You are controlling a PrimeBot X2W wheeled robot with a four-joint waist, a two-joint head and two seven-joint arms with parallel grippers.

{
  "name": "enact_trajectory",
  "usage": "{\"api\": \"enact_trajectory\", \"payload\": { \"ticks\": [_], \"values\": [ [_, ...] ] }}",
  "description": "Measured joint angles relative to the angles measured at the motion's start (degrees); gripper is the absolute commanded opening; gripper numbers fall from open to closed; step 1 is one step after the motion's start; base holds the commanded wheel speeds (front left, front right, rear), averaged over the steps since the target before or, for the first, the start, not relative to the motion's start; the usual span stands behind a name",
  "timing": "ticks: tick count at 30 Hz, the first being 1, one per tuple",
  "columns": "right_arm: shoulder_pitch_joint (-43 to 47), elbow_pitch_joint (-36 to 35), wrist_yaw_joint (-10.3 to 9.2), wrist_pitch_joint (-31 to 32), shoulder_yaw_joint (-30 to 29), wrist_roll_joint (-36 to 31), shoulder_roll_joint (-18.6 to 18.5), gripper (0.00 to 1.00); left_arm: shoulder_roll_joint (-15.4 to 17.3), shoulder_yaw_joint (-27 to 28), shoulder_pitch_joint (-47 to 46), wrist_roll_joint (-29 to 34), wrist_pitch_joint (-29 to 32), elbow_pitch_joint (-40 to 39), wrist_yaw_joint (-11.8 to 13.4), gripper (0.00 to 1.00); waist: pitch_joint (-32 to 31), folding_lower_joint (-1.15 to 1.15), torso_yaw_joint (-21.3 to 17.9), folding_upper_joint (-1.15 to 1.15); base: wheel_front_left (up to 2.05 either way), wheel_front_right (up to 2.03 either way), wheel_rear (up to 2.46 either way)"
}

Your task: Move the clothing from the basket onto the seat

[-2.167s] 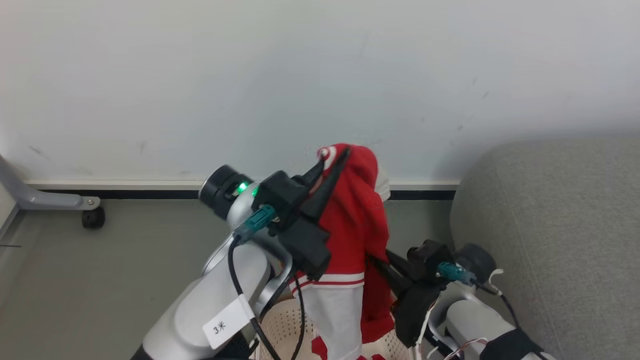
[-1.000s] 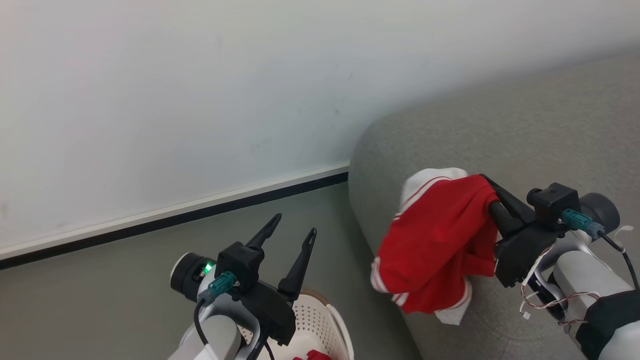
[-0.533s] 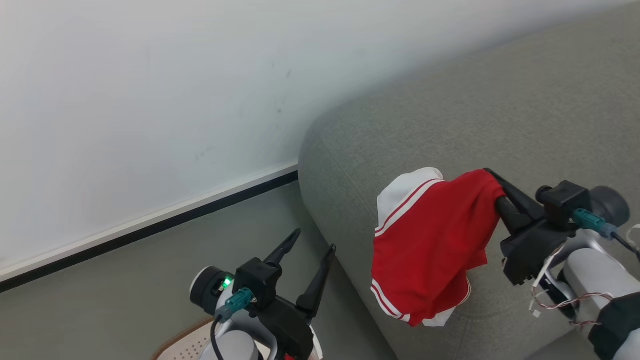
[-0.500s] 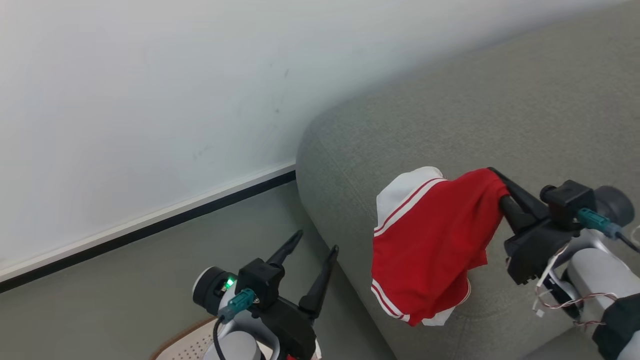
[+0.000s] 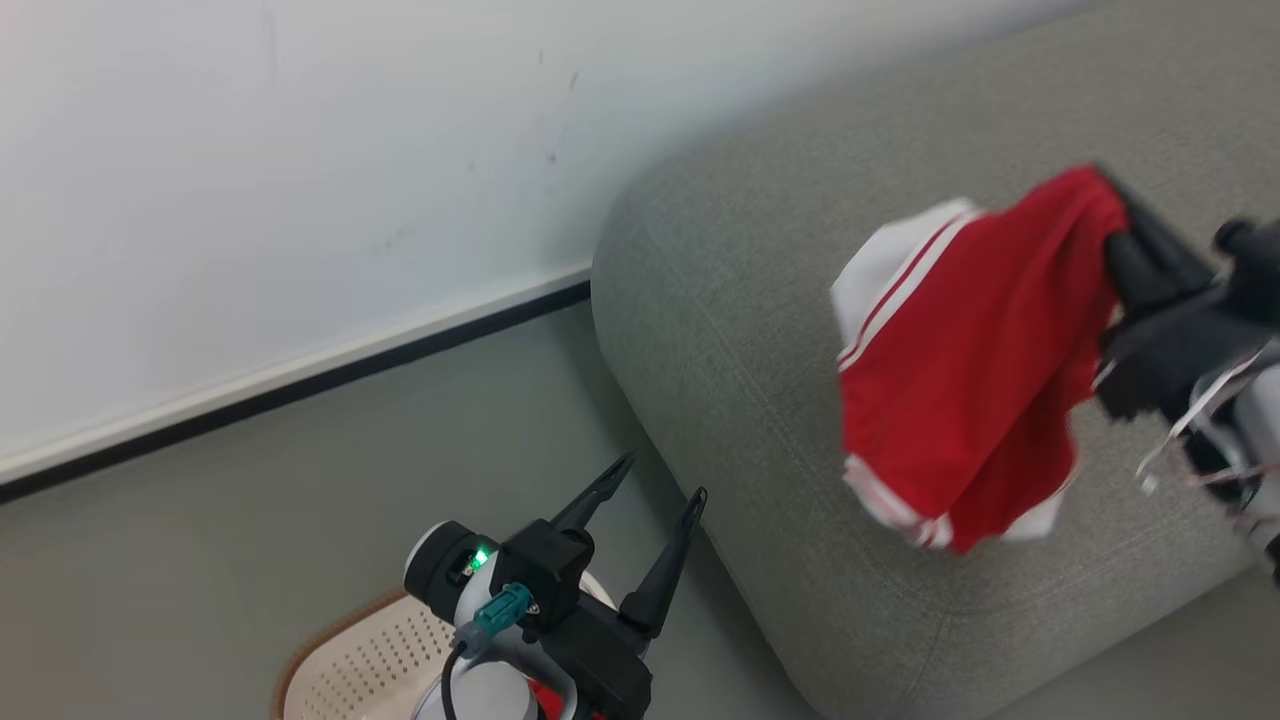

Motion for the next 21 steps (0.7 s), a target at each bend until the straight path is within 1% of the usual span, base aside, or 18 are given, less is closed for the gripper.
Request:
{"api": "enact_trajectory", "payload": {
  "ticks": [8,13,16,21],
  "values": [
    [-11.99,0.47,0.03,2.48,-3.09,1.07,-1.85,0.0,2.36,-0.53,-1.89,1.65,0.75,-3.9,0.01,1.0,5.58,0.01,1.86,0.0,0.0,0.0,0.0],
    [-19.22,4.56,0.08,4.28,-5.41,1.56,-3.34,0.0,3.04,-0.96,-4.42,3.57,1.64,-6.59,0.0,1.0,9.48,0.01,3.29,0.0,0.0,0.0,0.0],
    [-22.14,7.62,0.08,5.01,-6.73,2.01,-3.99,0.0,3.43,-1.04,-6.03,4.26,2.56,-8.28,0.0,1.0,11.9,0.01,4.2,0.0,0.0,0.0,0.0],
    [-26.98,10.37,0.07,5.99,-7.58,1.81,-5.48,0.0,3.8,-1.33,-8.81,5.26,3.64,-10.98,-0.01,1.0,16.04,0.01,5.75,0.0,0.0,0.0,0.0]
  ]
}}
